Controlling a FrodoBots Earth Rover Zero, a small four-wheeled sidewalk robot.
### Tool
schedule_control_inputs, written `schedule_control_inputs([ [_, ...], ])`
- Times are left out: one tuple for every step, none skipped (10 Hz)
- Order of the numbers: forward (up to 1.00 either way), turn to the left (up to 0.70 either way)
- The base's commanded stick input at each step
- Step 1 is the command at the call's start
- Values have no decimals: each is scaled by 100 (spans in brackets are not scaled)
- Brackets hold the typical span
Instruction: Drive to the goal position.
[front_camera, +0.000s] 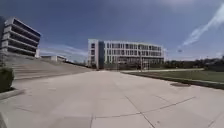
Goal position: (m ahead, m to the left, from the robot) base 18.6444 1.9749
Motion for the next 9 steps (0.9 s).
schedule_control_inputs([
  [70,35],
  [70,35],
  [70,10],
  [70,2],
  [70,2],
  [70,2],
  [70,2],
  [70,0],
  [70,0],
])
